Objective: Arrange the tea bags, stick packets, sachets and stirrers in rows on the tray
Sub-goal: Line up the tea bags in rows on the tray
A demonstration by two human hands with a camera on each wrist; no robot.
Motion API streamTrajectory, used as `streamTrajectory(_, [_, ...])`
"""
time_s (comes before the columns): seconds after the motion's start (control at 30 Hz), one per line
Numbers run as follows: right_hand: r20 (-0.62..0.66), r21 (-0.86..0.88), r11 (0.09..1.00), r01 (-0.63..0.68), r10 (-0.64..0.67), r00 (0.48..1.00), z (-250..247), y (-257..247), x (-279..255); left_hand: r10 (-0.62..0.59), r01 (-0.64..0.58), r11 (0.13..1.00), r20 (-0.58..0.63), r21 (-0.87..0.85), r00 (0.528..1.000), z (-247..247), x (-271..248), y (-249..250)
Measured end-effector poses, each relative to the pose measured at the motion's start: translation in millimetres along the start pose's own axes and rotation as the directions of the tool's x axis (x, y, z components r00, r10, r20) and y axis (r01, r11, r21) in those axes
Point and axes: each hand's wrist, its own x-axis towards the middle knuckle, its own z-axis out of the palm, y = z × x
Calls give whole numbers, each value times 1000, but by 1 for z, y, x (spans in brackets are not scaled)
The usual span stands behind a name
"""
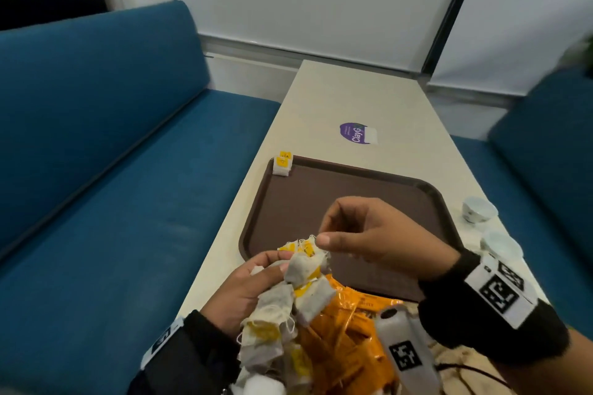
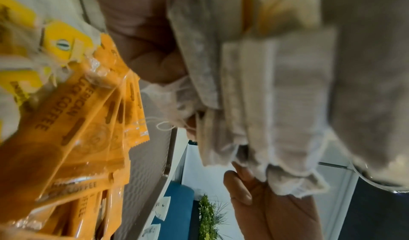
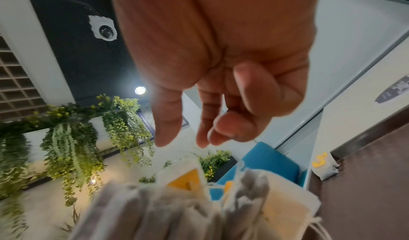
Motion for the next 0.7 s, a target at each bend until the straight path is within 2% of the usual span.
streamTrajectory(0.1, [39,-70,998,6,-3,999,4,0,-14,8,-8,1000,8,25,1000,7,-2,-5])
streamTrajectory(0.23, [24,-62,997,-43,45,999,8,3,-24,5,-6,999,31,38,1000,14,-6,-9])
streamTrajectory(0.33, [-30,11,998,-61,61,998,9,3,-29,-4,2,999,47,40,999,16,-8,-11])
streamTrajectory(0.5, [-145,86,996,-21,33,989,11,6,-28,9,-11,999,46,43,999,15,-9,-13])
streamTrajectory(0.7, [-113,186,982,-17,39,993,13,7,-21,47,-47,996,11,72,999,10,-6,-10])
